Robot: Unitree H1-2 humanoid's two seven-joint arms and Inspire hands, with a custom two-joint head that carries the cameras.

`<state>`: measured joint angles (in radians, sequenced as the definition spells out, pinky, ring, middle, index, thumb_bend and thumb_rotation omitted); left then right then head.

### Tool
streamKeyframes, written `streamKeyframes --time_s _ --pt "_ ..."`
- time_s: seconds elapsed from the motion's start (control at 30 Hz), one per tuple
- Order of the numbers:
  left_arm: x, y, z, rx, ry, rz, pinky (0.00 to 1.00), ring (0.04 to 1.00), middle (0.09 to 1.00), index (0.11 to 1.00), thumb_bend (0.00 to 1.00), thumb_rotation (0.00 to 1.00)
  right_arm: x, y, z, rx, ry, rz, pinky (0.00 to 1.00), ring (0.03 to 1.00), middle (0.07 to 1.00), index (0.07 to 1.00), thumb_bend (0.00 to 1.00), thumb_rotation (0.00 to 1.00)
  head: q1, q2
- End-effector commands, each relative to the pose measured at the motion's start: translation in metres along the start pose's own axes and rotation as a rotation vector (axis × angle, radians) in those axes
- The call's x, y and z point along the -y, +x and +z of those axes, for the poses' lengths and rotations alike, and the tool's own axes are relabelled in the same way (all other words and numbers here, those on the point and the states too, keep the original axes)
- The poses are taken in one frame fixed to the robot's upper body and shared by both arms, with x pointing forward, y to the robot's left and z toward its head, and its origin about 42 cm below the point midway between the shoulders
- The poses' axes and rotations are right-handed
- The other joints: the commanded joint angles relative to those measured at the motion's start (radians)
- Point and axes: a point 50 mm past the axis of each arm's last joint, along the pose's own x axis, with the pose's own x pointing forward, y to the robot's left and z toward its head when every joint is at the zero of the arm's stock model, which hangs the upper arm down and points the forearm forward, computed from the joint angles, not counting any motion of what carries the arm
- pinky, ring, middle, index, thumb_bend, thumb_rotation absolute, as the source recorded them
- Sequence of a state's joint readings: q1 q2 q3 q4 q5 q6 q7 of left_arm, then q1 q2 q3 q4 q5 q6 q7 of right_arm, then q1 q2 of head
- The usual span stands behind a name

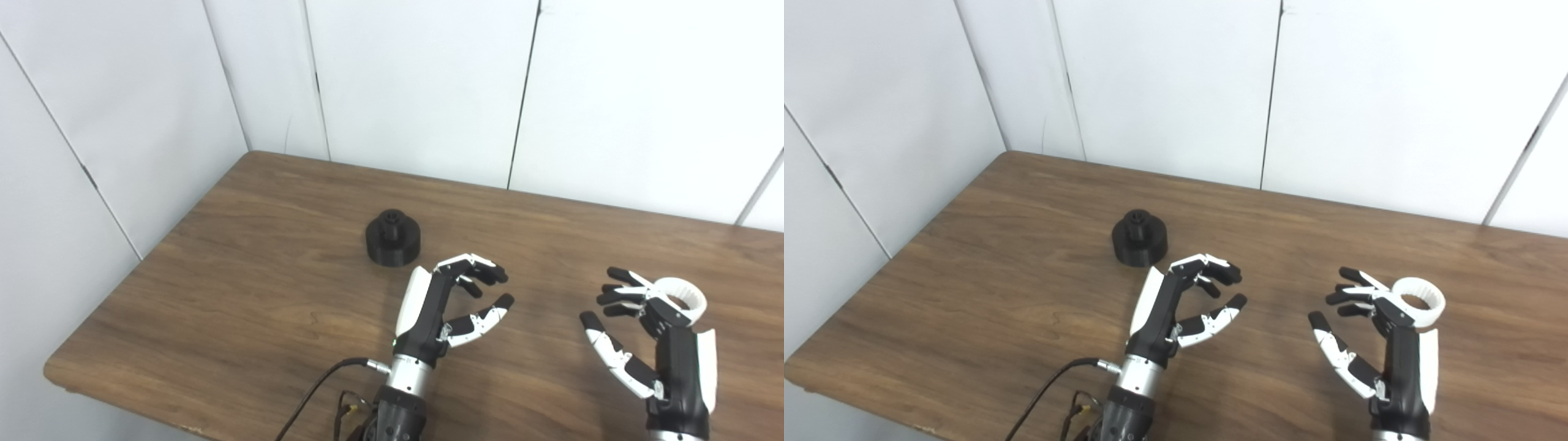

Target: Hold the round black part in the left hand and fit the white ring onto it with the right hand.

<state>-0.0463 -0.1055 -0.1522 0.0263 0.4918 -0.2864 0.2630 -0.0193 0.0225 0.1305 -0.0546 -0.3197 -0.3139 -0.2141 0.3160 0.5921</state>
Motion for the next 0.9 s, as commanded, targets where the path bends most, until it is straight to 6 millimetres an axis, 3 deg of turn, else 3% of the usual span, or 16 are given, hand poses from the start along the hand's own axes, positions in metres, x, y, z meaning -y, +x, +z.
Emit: streamKeyframes --time_s 0.0,0.2,0.3,0.43,0.73,0.87 --pt "-0.002 0.002 -0.001 0.016 0.074 0.018 0.51 0.615 0.636 0.497 0.49 0.08 0.007 -0.020 -0.023 -0.085 -0.033 0.021 0.52 0.669 0.738 0.498 0.50 0.16 0.002 0.001" --pt "-0.015 0.008 -0.002 0.037 0.223 0.044 0.58 0.672 0.699 0.498 0.50 0.08 0.007 -0.020 -0.024 -0.081 -0.030 0.019 0.52 0.670 0.738 0.498 0.50 0.16 0.002 0.003" --pt "-0.026 0.013 -0.001 0.035 0.296 0.031 0.63 0.732 0.766 0.689 0.65 0.31 0.007 -0.020 -0.024 -0.080 -0.038 0.018 0.52 0.667 0.734 0.498 0.50 0.16 0.002 0.004" --pt "-0.038 0.017 0.000 0.019 0.362 0.031 0.71 0.834 0.862 0.812 0.72 0.41 0.007 -0.020 -0.024 -0.083 -0.041 0.018 0.52 0.666 0.732 0.498 0.50 0.16 0.006 0.004" --pt "-0.066 0.032 0.003 -0.018 0.519 0.078 0.91 0.972 0.959 0.901 0.80 0.48 0.008 -0.021 -0.024 -0.091 -0.039 0.020 0.52 0.665 0.733 0.498 0.50 0.16 0.008 0.007" --pt "-0.080 0.039 0.003 -0.009 0.546 0.099 0.83 0.959 0.964 0.907 0.80 0.45 0.008 -0.021 -0.025 -0.093 -0.039 0.026 0.52 0.666 0.736 0.498 0.50 0.16 0.013 0.006"
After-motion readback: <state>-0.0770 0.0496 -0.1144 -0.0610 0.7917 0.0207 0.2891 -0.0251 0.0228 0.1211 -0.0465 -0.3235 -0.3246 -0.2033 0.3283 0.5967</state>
